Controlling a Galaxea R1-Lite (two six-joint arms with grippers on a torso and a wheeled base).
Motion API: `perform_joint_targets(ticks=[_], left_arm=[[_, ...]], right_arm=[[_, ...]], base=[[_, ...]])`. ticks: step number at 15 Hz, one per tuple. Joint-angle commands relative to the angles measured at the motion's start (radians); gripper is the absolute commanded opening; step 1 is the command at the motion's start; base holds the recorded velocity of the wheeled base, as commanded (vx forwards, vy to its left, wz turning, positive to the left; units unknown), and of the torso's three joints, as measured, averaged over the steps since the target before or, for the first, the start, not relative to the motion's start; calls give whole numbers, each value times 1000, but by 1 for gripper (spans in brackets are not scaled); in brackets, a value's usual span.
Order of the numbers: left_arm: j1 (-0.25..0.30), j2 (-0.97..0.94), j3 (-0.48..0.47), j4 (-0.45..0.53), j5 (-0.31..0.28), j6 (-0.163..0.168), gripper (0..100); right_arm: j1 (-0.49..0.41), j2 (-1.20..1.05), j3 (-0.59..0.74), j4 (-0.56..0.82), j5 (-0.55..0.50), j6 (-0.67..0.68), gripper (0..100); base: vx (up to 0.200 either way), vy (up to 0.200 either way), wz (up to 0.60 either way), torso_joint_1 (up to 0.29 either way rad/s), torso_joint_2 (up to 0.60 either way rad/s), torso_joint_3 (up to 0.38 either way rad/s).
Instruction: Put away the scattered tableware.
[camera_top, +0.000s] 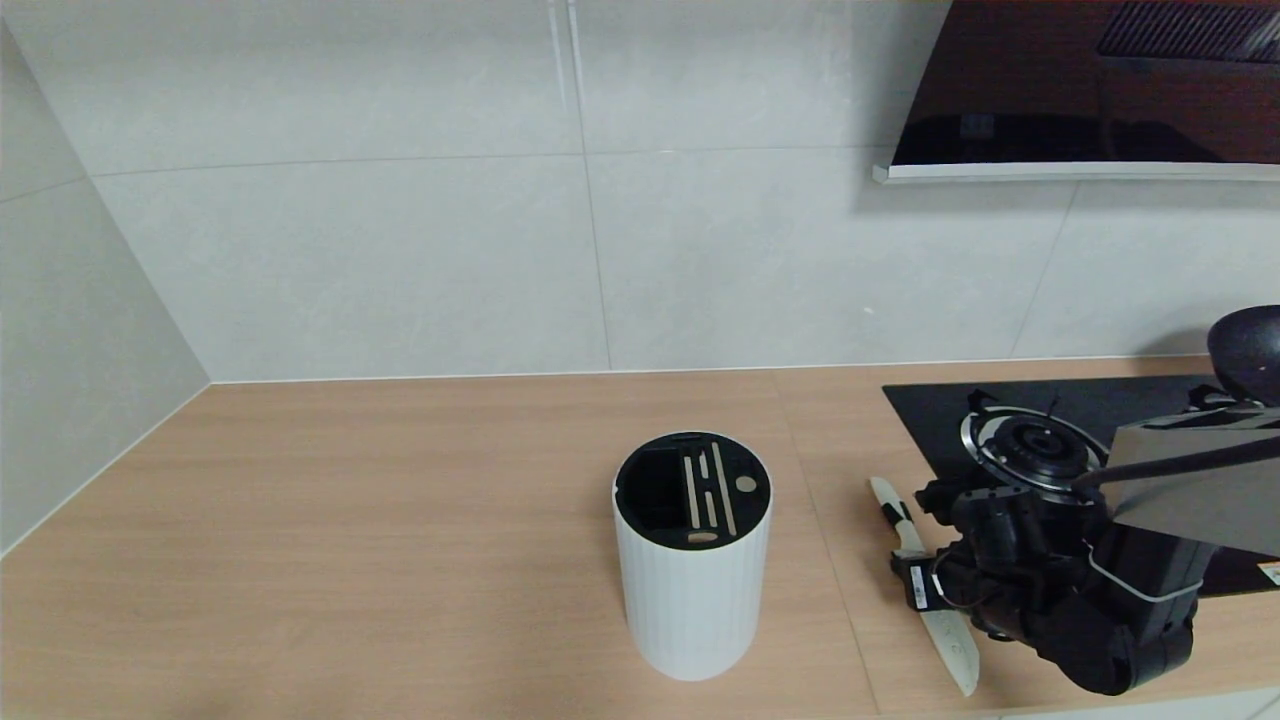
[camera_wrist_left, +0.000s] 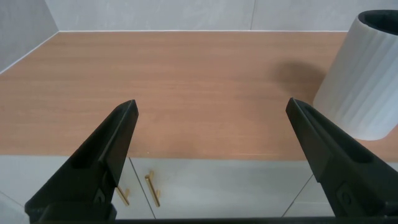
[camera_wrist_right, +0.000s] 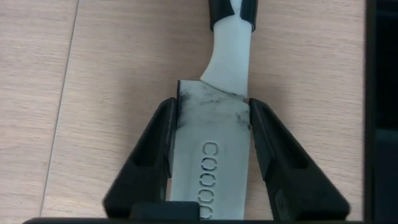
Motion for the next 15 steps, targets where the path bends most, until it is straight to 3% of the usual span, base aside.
perform_joint_targets(ticks=[1,7,15], left_arm=[[0,0,0,0,0,0,100],[0,0,0,0,0,0,100],[0,0,0,0,-1,6,100]], right_arm=[[0,7,1,-5,-1,0,0],[0,-35,16,-24,-30,3,0],[-6,-260,64,-25,-31,3,0]], base=[[0,0,0,0,0,0],[0,0,0,0,0,0],[0,0,0,0,0,0]])
